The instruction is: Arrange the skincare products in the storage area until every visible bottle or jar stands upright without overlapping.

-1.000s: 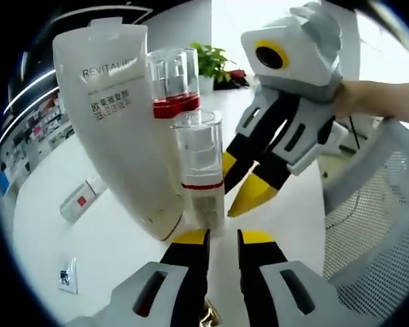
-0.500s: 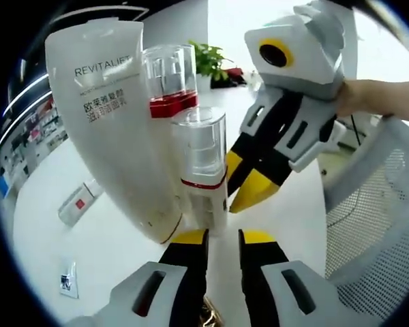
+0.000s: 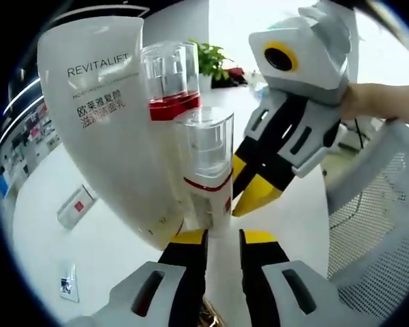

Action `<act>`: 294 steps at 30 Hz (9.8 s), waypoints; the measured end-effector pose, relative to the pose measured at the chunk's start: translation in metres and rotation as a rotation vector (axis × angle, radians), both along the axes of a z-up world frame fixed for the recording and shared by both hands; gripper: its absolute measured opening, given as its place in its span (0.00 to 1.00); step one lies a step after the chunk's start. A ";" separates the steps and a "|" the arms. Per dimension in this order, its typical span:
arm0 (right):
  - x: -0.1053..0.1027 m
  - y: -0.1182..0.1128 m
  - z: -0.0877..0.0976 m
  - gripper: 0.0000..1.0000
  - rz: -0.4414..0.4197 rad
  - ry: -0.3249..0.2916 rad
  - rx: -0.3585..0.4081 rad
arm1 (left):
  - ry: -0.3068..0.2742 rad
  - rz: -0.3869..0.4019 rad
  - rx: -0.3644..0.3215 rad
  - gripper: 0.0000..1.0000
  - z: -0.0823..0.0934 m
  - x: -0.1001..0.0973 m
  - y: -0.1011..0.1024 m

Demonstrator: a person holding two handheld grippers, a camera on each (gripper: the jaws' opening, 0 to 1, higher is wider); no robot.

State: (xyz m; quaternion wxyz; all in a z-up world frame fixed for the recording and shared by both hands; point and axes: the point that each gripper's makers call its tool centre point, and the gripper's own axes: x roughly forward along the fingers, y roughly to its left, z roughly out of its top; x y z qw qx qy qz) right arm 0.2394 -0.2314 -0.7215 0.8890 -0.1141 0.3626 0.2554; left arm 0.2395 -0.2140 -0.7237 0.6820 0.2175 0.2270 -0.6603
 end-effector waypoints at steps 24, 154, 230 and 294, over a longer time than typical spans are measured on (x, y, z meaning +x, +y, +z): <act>-0.003 -0.001 0.008 0.10 -0.025 -0.005 0.006 | -0.003 0.010 -0.004 0.14 0.006 0.000 0.008; -0.037 -0.001 0.104 0.72 -0.214 -0.048 0.070 | -0.083 0.112 0.023 0.97 0.105 0.105 0.081; -0.024 -0.010 0.091 0.37 -0.265 -0.013 0.234 | -0.048 -0.100 0.400 0.16 -0.011 0.212 -0.012; -0.021 0.086 0.133 0.31 -0.253 -0.154 0.543 | 0.189 0.401 -0.195 0.16 0.111 0.053 0.139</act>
